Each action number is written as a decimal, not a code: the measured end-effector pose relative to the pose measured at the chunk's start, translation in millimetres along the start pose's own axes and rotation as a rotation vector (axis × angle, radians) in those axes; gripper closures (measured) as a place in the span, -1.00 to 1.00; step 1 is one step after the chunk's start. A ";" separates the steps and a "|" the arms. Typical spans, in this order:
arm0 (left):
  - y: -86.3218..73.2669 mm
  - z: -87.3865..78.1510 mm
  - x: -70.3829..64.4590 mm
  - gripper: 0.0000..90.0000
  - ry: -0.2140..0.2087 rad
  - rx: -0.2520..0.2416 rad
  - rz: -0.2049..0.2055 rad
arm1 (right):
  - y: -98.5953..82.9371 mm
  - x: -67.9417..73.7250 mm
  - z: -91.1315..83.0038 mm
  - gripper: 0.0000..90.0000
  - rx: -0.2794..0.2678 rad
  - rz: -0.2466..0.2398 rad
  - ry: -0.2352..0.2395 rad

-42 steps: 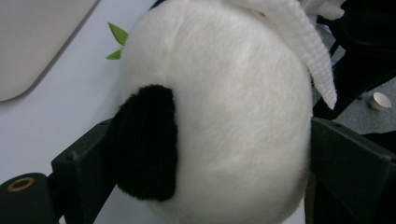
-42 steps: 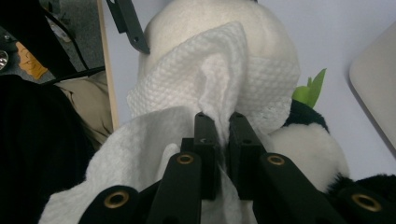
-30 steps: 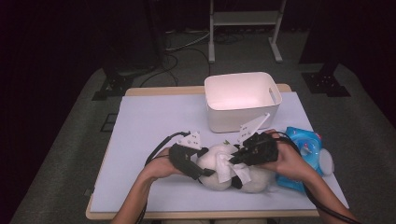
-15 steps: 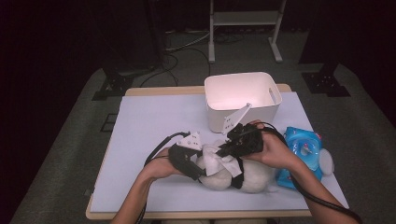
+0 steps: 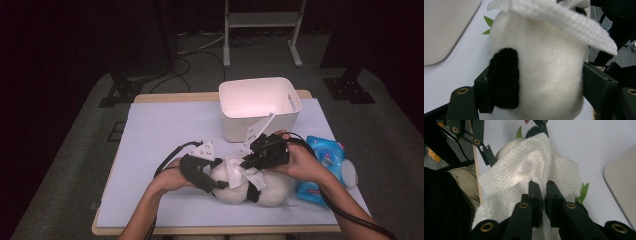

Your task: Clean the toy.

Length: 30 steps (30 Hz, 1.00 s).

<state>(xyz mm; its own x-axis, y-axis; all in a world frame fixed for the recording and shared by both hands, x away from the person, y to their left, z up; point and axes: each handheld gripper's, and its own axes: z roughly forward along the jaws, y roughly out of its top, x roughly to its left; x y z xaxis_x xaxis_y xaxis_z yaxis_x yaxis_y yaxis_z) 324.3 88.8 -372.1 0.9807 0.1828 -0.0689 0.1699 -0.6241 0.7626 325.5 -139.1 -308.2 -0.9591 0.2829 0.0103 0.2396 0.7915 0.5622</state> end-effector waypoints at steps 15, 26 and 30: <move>-6.3 -0.8 4.9 -0.46 -0.009 0.003 -0.016 | -30.8 -6.9 -27.0 0.85 -0.004 0.061 -0.042; -10.0 -1.1 6.6 -0.46 -0.010 0.004 -0.025 | -56.4 -10.1 -41.5 0.85 -0.042 0.109 -0.055; -10.0 -1.1 6.2 -0.46 -0.010 0.004 -0.024 | -69.2 -11.3 -45.3 0.85 -0.067 0.137 -0.062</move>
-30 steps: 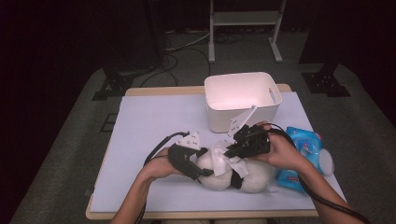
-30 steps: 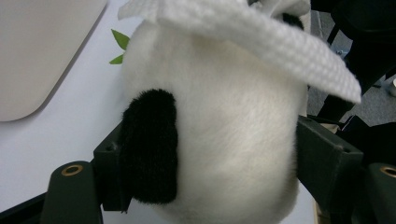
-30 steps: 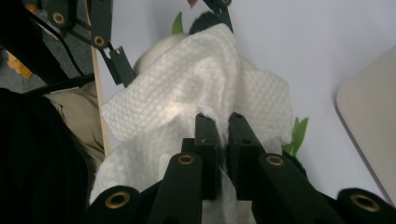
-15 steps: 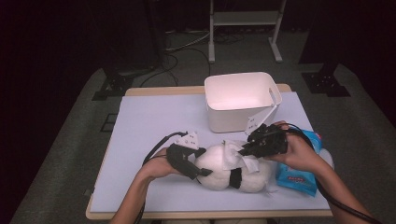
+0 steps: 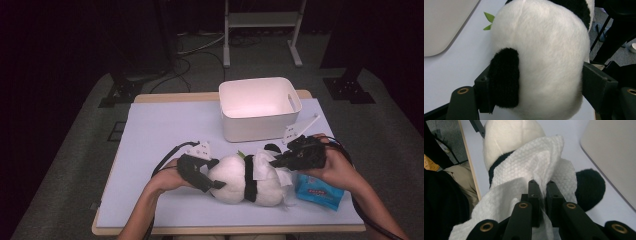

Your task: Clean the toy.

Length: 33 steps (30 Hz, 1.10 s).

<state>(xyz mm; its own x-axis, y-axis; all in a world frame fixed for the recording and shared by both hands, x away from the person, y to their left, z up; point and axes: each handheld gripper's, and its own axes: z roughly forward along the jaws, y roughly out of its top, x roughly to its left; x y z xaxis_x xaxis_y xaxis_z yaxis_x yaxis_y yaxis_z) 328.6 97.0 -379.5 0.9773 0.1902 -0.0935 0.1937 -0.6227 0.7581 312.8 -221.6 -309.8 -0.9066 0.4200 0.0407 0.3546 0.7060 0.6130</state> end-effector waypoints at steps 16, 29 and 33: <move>-1.3 -0.1 1.6 -0.46 -0.001 0.009 0.004 | -59.0 -12.9 2.2 0.85 -0.027 0.120 -0.001; -0.6 -1.9 1.2 -0.45 0.011 0.018 0.009 | -39.4 -23.3 2.9 0.85 -0.015 0.111 -0.027; -0.2 -2.1 0.9 -0.44 0.013 0.016 0.011 | -30.1 -27.5 3.2 0.85 -0.011 0.109 -0.033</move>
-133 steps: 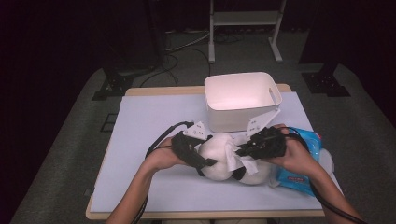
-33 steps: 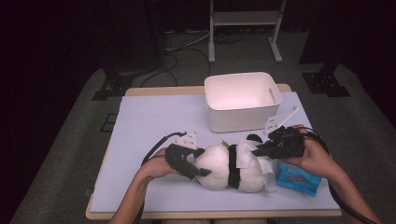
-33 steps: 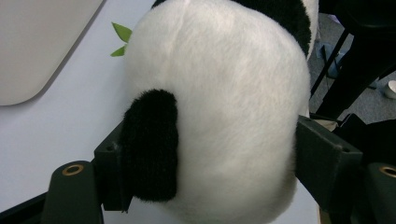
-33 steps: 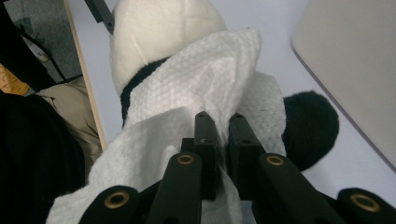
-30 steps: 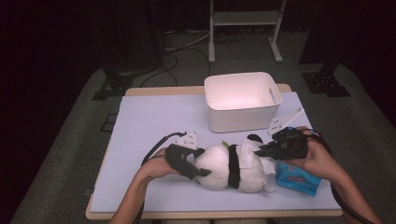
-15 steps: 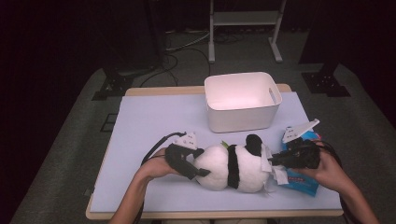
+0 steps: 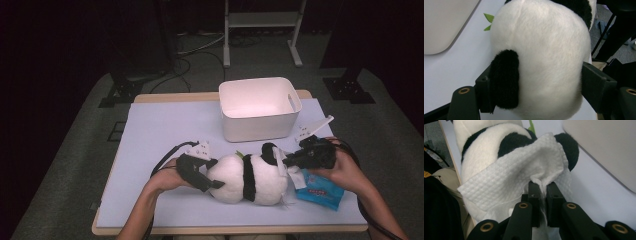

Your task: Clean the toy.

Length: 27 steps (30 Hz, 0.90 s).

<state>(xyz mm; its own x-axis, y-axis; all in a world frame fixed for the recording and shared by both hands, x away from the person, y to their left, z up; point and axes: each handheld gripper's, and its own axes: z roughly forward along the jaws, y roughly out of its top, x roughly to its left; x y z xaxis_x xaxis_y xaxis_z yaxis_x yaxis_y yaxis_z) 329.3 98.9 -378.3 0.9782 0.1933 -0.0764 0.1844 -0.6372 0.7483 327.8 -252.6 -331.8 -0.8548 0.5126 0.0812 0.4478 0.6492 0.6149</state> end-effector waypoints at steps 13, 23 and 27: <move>0.8 -3.1 -1.0 -0.43 0.009 0.007 0.021 | 32.7 -15.7 6.8 0.85 0.010 0.009 -0.004; -0.7 -4.1 0.0 -0.42 0.013 0.022 0.010 | 40.9 -10.9 8.5 0.85 0.003 -0.009 -0.009; 0.1 -4.2 -1.5 -0.42 0.015 0.025 0.015 | 34.2 -6.6 3.1 0.85 -0.005 -0.016 -0.015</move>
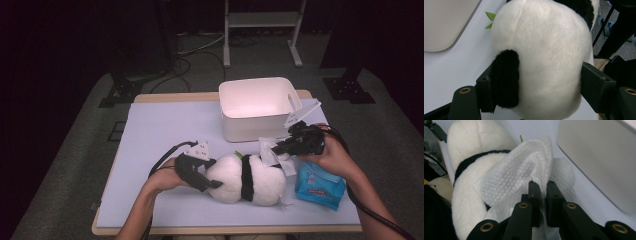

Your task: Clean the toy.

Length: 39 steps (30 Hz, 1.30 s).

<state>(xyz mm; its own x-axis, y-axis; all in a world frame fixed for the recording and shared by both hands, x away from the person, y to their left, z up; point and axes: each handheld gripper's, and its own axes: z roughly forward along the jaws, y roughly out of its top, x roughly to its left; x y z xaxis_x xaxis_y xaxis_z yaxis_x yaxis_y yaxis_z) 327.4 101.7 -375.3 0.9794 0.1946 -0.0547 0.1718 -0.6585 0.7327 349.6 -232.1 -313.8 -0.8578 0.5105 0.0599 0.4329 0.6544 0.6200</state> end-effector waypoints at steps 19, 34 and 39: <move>5.8 -2.7 -3.5 -0.42 0.007 -0.010 -0.005 | -7.6 15.2 -7.7 0.85 -0.005 -0.017 0.041; 10.0 -2.7 -7.2 -0.41 0.017 -0.011 0.012 | 34.4 42.3 21.2 0.84 0.037 -0.127 0.090; 12.7 -2.6 -8.7 -0.41 0.015 -0.021 0.020 | 44.9 49.2 34.1 0.84 0.053 -0.145 0.118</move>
<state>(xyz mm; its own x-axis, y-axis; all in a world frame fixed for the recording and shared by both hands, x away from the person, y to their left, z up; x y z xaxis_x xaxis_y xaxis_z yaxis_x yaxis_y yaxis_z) 320.7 93.5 -363.8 0.9809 0.1925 -0.0293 0.1493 -0.6469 0.7478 336.2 -158.5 -309.7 -0.9374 0.3420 0.0657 0.3134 0.7463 0.5872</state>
